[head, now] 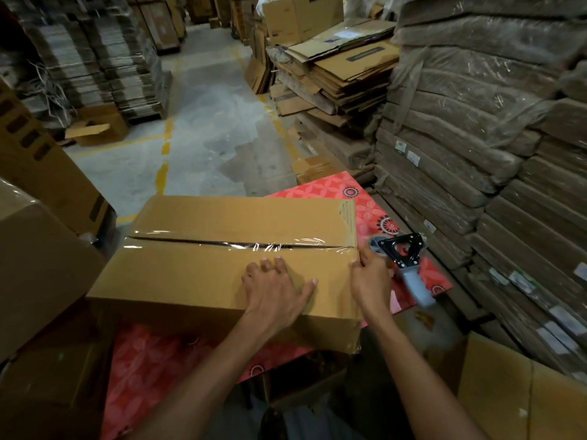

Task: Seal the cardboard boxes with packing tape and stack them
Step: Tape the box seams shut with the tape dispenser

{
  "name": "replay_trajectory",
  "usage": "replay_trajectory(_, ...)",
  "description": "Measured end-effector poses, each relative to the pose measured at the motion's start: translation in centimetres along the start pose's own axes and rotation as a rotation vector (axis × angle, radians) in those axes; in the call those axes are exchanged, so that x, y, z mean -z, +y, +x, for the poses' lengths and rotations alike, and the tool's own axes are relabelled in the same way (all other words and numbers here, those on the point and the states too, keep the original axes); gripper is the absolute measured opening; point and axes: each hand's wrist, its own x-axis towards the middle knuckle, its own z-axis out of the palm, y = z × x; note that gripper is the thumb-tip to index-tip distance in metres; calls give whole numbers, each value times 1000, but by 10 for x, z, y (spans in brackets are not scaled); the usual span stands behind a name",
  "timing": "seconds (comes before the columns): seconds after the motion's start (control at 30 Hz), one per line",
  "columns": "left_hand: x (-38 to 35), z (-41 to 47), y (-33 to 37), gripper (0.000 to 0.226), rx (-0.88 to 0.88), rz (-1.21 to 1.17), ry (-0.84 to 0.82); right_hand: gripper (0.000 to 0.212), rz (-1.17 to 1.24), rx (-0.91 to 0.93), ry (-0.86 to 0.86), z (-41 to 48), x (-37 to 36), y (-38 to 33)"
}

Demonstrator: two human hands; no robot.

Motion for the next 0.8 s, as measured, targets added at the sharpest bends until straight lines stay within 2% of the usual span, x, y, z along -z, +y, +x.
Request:
replay_trajectory(0.07, -2, -10, 2, 98, -11, 49, 4, 43, -42, 26, 68, -13, -7, 4)
replay_trajectory(0.17, 2, -14, 0, 98, -42, 175, 71, 41, -132, 139, -1, -11, -4, 3)
replay_trajectory(0.27, 8, 7, -3, 88, -123, 105, 206, 39, -259, 219, -53, 10, -3, -8)
replay_trajectory(0.33, 7, 31, -4, 77, -286, 11, 260, 37, -338, 266, -126, 25, -8, -17)
replay_trajectory(0.47, -2, 83, -5, 69, -596, -60, 128, 33, -462, 407, -198, 54, -14, -28)
replay_trajectory(0.6, -2, 117, 2, 73, -660, -105, 112, 39, -567, 463, -182, 74, -18, -43)
replay_trajectory(0.67, -5, 127, 5, 77, -659, -133, 123, 29, -480, 401, -89, 84, -17, -39)
replay_trajectory(0.73, -10, 131, 9, 79, -660, -182, 136, 29, -232, 204, 66, 99, -6, -18)
replay_trajectory(0.8, -14, 132, 11, 79, -653, -212, 141, 32, -174, -2, 204, 112, 11, 17)
